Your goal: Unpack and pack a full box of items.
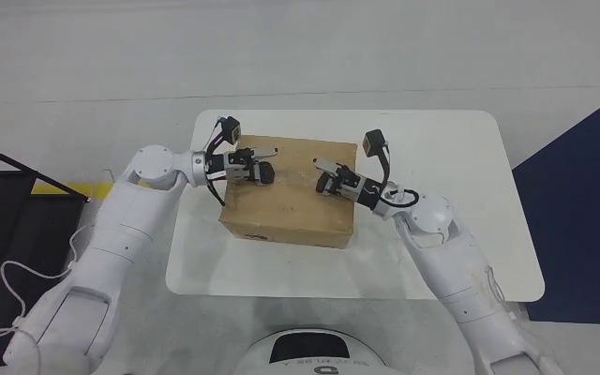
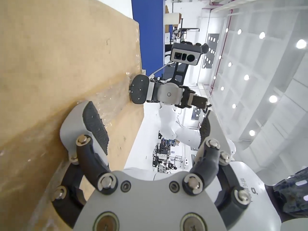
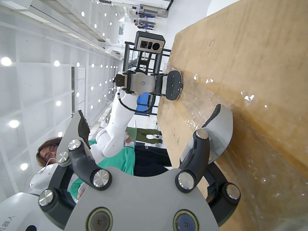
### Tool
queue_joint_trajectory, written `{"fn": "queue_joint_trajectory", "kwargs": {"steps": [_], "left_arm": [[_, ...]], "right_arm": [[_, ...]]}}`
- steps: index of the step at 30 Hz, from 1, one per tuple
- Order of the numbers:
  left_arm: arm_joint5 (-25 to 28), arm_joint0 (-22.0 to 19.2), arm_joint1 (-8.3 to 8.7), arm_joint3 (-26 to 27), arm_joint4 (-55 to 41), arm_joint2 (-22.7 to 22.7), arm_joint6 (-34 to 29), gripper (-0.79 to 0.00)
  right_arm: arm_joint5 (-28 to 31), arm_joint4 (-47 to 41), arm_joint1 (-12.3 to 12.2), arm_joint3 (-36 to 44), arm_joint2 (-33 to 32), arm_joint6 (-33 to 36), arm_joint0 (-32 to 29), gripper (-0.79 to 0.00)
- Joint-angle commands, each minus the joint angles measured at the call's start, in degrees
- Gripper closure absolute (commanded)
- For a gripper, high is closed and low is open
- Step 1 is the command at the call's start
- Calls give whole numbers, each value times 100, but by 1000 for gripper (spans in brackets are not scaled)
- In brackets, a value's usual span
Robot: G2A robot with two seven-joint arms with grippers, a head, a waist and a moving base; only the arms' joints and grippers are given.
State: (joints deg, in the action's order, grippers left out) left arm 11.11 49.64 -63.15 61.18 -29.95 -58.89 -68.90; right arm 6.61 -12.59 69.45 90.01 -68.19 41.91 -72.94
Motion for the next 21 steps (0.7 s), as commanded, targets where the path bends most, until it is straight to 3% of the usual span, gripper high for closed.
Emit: {"fn": "queue_joint_trajectory", "kwargs": {"steps": [1, 21], "left_arm": [[17, 103, 59, 13, -76, -208, -25, -785], [227, 1011, 514, -230, -552, -1857, -172, -785]], "right_arm": [[10, -6, -1, -15, 6, 5, 15, -785], [16, 68, -27, 104, -41, -107, 106, -785]]}}
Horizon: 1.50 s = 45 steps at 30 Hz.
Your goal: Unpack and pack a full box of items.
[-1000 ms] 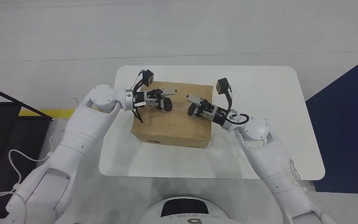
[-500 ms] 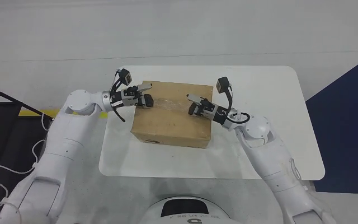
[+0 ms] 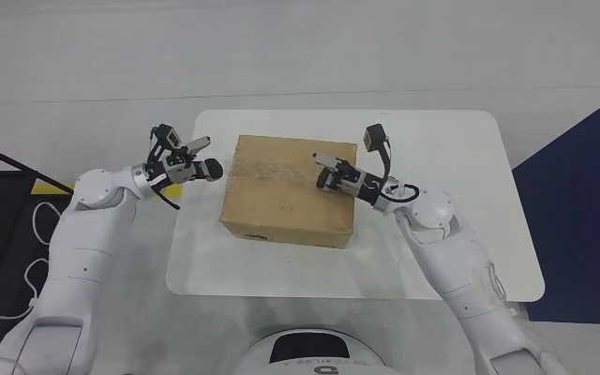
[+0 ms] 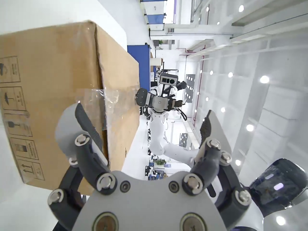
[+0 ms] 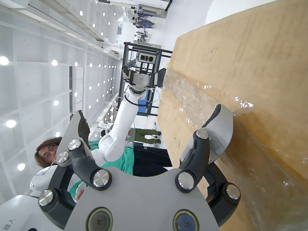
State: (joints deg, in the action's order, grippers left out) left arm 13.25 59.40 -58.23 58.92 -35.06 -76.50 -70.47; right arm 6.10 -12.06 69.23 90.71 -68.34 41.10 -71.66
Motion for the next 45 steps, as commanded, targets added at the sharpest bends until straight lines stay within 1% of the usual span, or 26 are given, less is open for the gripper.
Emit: {"fn": "queue_joint_trajectory", "kwargs": {"steps": [1, 4, 7, 10, 13, 15, 17, 45], "left_arm": [[37, 70, 45, -23, -108, -211, -20, -785], [96, 176, 103, -104, -378, -527, -58, -785], [146, 229, 128, -263, -630, -723, -98, -785], [187, 189, 109, -525, -830, -752, -57, -785], [282, 43, 57, -892, -905, -656, 67, -785], [293, -82, 8, -1135, -1028, -558, 6, -785], [293, -82, 8, -1135, -1028, -558, 6, -785], [293, -82, 8, -1135, -1028, -558, 6, -785]], "right_arm": [[186, 20, -13, 92, -84, -76, -60, -785], [592, 50, -46, 231, -328, -301, -253, -785], [1320, -5, -80, 358, -658, -617, -569, -785], [1786, -18, -108, 294, -1081, -1196, -891, -785], [2164, -231, -111, 190, -1369, -1654, -1158, -785], [2246, -252, -110, 89, -1493, -1914, -1268, -785], [2349, -443, -99, 23, -1517, -1987, -1356, -785], [2349, -443, -99, 23, -1517, -1986, -1355, -784]]}}
